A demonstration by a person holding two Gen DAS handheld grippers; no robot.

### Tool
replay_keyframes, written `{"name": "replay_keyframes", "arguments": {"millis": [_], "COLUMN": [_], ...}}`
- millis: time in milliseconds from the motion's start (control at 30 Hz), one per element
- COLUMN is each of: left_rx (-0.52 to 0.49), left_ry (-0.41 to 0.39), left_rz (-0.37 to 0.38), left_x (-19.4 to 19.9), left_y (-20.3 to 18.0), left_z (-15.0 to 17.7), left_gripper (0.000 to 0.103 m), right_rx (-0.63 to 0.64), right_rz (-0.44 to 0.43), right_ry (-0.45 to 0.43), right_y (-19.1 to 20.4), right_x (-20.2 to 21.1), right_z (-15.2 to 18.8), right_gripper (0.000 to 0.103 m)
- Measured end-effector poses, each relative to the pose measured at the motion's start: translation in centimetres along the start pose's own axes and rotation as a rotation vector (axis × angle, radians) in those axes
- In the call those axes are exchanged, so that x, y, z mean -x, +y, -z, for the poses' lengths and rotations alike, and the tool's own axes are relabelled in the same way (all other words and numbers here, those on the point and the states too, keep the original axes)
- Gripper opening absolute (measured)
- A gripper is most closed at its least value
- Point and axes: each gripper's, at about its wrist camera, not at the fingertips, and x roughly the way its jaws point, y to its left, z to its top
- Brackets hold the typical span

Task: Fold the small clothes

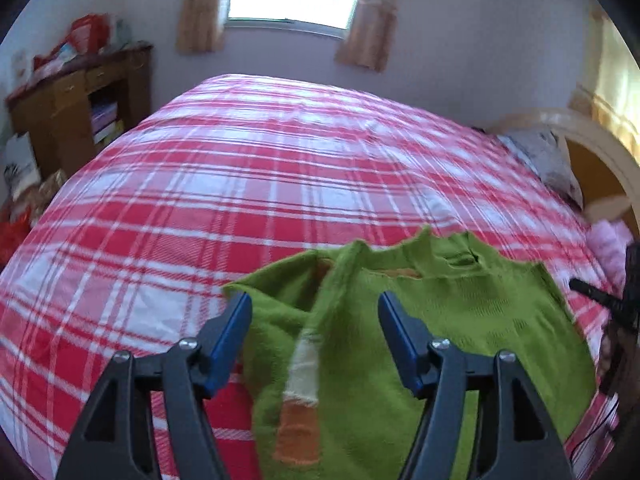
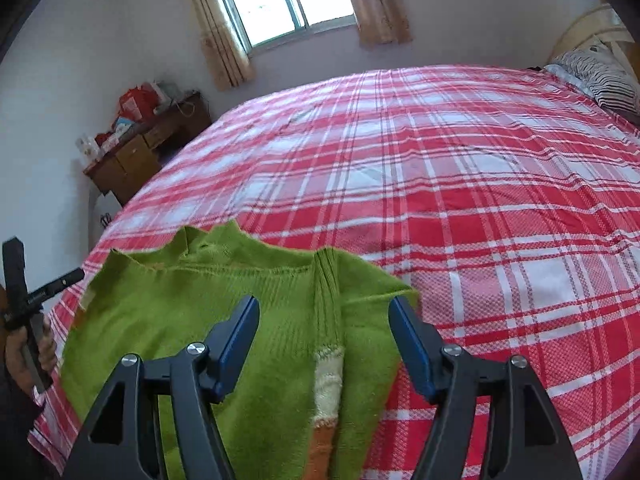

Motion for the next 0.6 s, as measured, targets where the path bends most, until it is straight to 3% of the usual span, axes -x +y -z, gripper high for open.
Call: {"name": "replay_keyframes", "arguments": {"millis": [100, 167, 200, 233, 333, 433, 533, 600], "left_rx": [-0.068, -0.085, -0.093, -0.101, -0.107, -0.041, -0.028, -0.034], "left_ry": [0.059, 0.115, 0.132, 0.132, 0.023, -0.046, -0.042, 0.012], "left_rz": [-0.034, -0.046, -0.044, -0.061, -0.039, -0.016, -0.02, -0.05], "left_x": [-2.1, -3.9, -4.3, -4.4, -2.4, -0.7, -1.5, -3.2], "left_y": [-1.3, -1.4, -1.4, -1.4, -1.4, -0.4, -0.3, -0.5], "left_z": [0.0, 0.1, 0.2, 0.3, -0.1, -1.2, -1.4, -1.1], "left_gripper": [0.064, 0.029, 0.006, 0.006, 0.005, 0.006, 0.005, 0.005], "right_rx": [0.027, 0.067, 0.094, 0.12, 0.157, 0.145, 0.131, 0.125], "right_rz": [0.0, 0.024, 0.038, 0.055, 0.064, 0.074, 0.09, 0.11], "right_ry": [0.061, 0.114, 0.136, 0.141, 0.087, -0.001, -0.027, 0.004], "right_y": [0.4, 0.9, 1.2, 1.6, 2.2, 1.8, 1.5, 1.4], "right_x": [-1.3, -2.8, -3.4, -3.6, -2.4, -0.4, -0.1, -1.2], "right_z": [0.0, 0.3, 0.5, 0.6, 0.6, -0.4, -1.2, -1.0], "right_gripper": [0.064, 0.041, 0.013, 0.005, 0.005, 0.004, 0.004, 0.004]}}
